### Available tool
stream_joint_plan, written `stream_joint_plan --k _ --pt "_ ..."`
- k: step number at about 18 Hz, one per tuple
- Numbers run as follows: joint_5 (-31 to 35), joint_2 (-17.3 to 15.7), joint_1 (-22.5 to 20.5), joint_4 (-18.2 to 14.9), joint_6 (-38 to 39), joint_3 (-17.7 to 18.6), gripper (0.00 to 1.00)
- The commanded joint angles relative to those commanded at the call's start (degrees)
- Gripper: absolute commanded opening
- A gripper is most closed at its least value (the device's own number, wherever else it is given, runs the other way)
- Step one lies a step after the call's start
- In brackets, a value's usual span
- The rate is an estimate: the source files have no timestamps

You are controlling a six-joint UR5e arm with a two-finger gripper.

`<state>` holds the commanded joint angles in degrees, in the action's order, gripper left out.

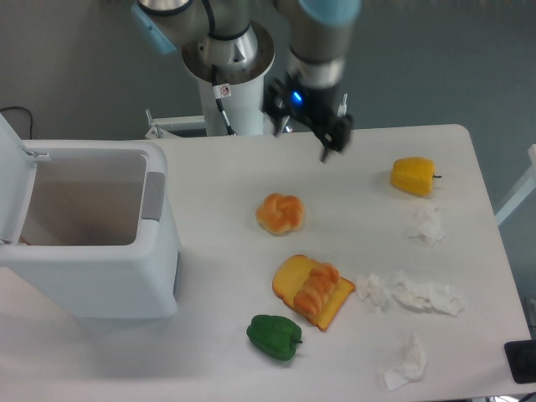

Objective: Close the trash can
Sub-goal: 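Lift the gripper away from the yellow pepper and raise it up, then swing the gripper over toward the open trash can lid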

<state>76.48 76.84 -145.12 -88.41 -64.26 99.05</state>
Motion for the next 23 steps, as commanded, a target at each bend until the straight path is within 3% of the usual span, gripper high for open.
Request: stream_joint_plan --k 2,5,10,17,20,23 --pt "-2.0 -3.6 1.1 -1.0 3.9 0.1 1.0" --pt "-5.8 -5.5 4.9 -1.2 9.7 0.0 1.0" --pt "-10.7 -5.1 9.8 -0.5 18.3 -0.1 1.0" --pt "-17.4 -4.2 16.6 -0.1 22.6 -0.9 1.0" --pt "-18.6 -3.4 18.5 4.8 26.9 -1.0 1.0" --pt "-18.5 -0.1 21.0 9.2 30.3 -2.5 1.0"
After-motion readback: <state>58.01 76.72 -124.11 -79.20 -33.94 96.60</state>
